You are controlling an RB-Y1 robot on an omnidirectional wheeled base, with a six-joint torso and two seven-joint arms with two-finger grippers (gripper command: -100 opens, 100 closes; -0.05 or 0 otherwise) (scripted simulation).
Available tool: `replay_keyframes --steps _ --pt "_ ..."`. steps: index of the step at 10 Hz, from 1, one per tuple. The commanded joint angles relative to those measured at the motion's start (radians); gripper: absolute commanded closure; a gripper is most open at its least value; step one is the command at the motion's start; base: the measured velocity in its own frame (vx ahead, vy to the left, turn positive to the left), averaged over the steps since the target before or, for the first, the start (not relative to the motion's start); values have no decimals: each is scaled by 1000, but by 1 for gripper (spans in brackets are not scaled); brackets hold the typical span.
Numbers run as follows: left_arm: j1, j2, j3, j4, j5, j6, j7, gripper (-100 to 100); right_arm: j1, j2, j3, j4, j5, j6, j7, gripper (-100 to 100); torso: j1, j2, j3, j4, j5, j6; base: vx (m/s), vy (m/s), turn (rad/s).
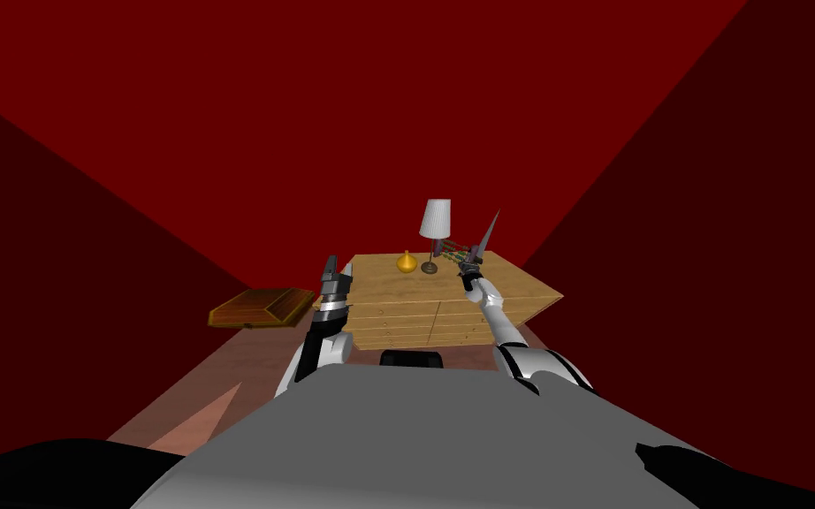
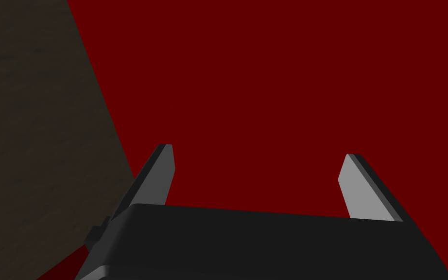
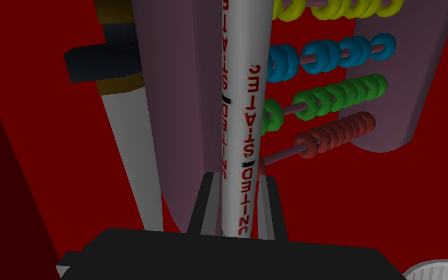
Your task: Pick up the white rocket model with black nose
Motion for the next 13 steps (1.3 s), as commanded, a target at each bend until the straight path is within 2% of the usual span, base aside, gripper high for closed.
replay_keyframes --steps 1,2,3,4,5,6,7,8,10,11,12,13 --pt "0 0 0 0 0 0 0 0 0 0 0 0 0 0 0 100 0 0 0 0 0 0 0 0 0" --pt "0 0 0 0 0 0 0 0 0 0 0 0 0 0 0 100 0 0 0 0 0 0 0 0 0" --pt "0 0 0 0 0 0 0 0 0 0 0 0 0 0 0 0 0 0 0 0 0 0 0 0 0" --pt "0 0 0 0 0 0 0 0 29 -17 -10 -20 -38 9 22 100 0 0 0 0 0 0 1 14 244" --pt "0 0 0 0 0 0 0 0 73 -35 -40 -44 -84 1 52 100 1 0 0 0 0 -2 -4 42 341" --pt "0 0 0 0 0 0 0 0 73 -35 -43 -44 -84 1 52 100 2 -1 -1 -1 -1 -3 1 40 85" --pt "0 0 0 0 0 0 0 0 117 -52 -77 -67 -129 -7 81 100 2 -2 -2 -3 -2 -1 11 47 216" --pt "0 0 0 0 0 0 0 0 117 -52 -77 -67 -128 -7 81 100 2 -3 -5 -6 -4 -2 1 34 88" --pt "0 0 0 0 0 0 0 0 194 -86 -134 -115 -207 -22 140 100 0 -3 -5 -8 -6 -1 -2 54 269" --pt "0 0 0 0 0 0 0 0 206 -86 -144 -115 -221 -22 140 100 1 -4 -7 -9 -7 -3 -3 41 106" --pt "0 0 0 0 0 0 0 0 245 -104 -178 -139 -248 -30 170 100 0 -5 -8 -10 -8 -2 5 48 192" --pt "0 0 0 0 0 0 0 0 250 -104 -178 -139 -267 -30 170 100 -1 -5 -8 -11 -9 -1 4 40 91"
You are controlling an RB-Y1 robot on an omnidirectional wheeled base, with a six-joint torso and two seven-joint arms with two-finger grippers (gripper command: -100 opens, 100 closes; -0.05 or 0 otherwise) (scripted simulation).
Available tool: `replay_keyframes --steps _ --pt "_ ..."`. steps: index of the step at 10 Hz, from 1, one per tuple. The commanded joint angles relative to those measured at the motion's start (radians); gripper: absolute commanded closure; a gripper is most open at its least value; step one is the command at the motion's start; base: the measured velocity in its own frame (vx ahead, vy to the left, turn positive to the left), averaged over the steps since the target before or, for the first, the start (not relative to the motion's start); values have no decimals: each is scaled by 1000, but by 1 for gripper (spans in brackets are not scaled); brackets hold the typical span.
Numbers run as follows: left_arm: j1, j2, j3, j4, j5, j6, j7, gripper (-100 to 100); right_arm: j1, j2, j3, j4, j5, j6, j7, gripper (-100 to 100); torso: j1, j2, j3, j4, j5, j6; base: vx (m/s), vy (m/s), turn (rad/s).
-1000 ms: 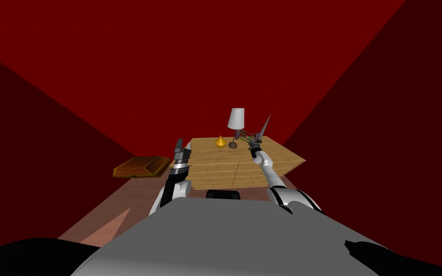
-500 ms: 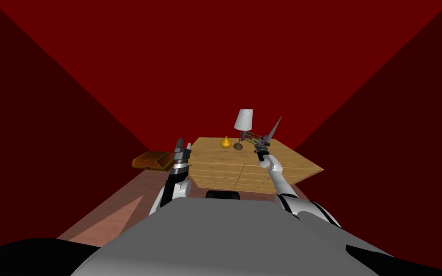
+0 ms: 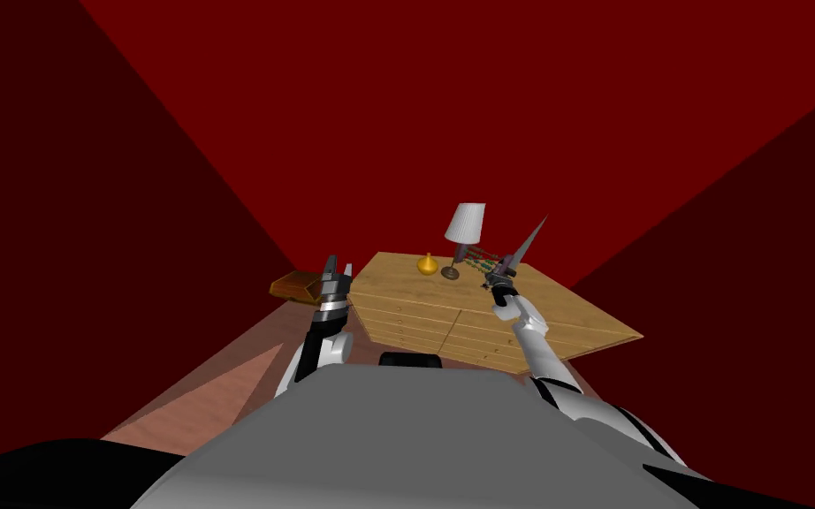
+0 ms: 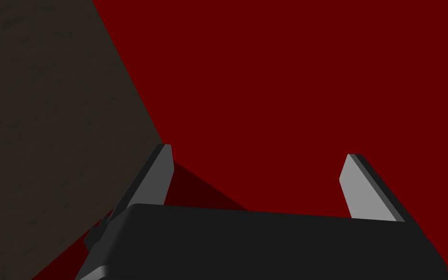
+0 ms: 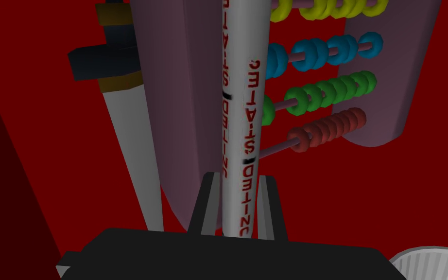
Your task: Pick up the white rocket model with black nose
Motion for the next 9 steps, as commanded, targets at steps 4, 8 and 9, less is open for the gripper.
replay_keyframes --steps 4,8,9 --pt "0 0 0 0 0 0 0 0 102 -39 -66 -58 -112 -9 63 100 0 0 0 0 0 -1 5 37 161" --pt "0 0 0 0 0 0 0 0 191 -74 -133 -105 -203 -25 123 100 0 0 0 0 0 -1 8 38 156" --pt "0 0 0 0 0 0 0 0 181 -77 -123 -101 -200 -18 116 100 0 0 0 0 0 0 1 10 -2"
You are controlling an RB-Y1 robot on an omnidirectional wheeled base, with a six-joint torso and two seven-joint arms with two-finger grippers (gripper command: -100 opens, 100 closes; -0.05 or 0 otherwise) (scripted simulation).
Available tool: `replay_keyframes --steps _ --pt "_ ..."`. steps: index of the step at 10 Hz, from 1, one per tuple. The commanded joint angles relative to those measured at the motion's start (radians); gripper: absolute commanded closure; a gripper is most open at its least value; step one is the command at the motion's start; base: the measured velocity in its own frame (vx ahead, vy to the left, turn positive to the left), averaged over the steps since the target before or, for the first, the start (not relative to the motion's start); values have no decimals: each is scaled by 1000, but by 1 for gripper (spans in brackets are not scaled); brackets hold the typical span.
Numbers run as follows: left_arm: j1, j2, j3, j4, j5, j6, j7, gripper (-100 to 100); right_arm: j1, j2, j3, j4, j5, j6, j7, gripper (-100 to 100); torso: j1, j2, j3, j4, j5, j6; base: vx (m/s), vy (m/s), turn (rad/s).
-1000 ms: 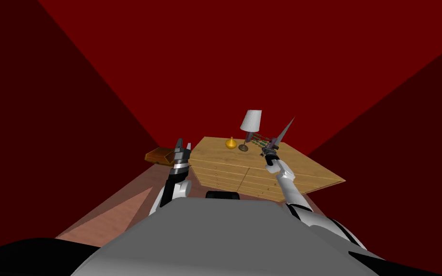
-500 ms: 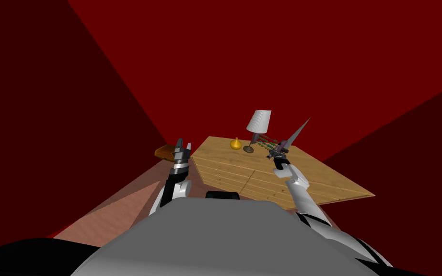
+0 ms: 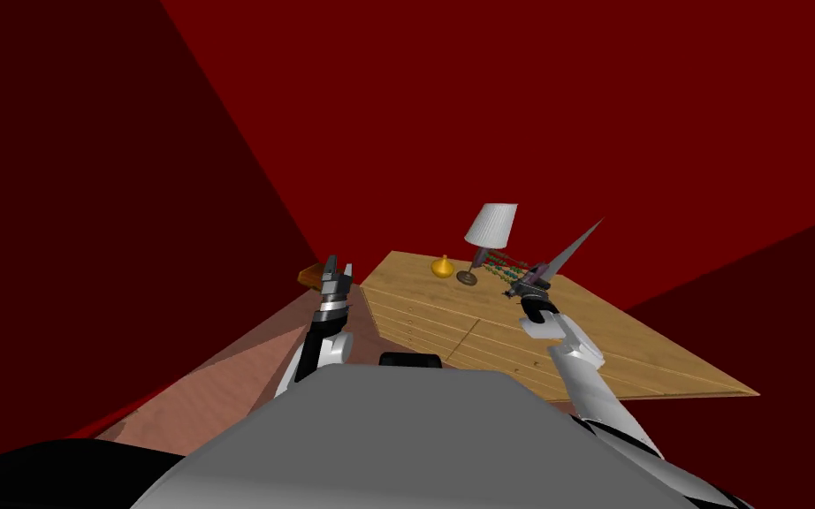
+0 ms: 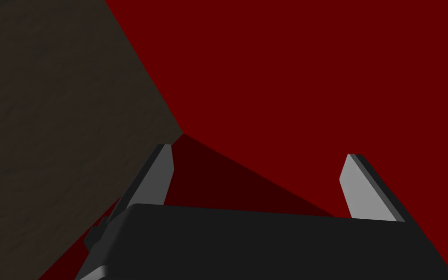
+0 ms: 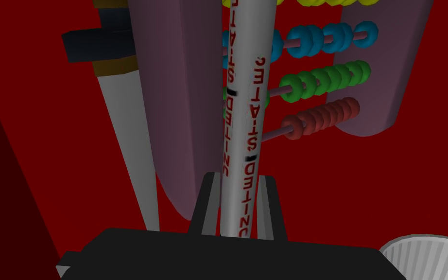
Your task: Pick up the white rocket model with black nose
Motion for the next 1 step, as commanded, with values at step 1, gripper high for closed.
replay_keyframes --steps 1 --pt "0 0 0 0 0 0 0 0 0 0 0 0 0 0 0 0 0 0 0 0 0 0 0 0 0"
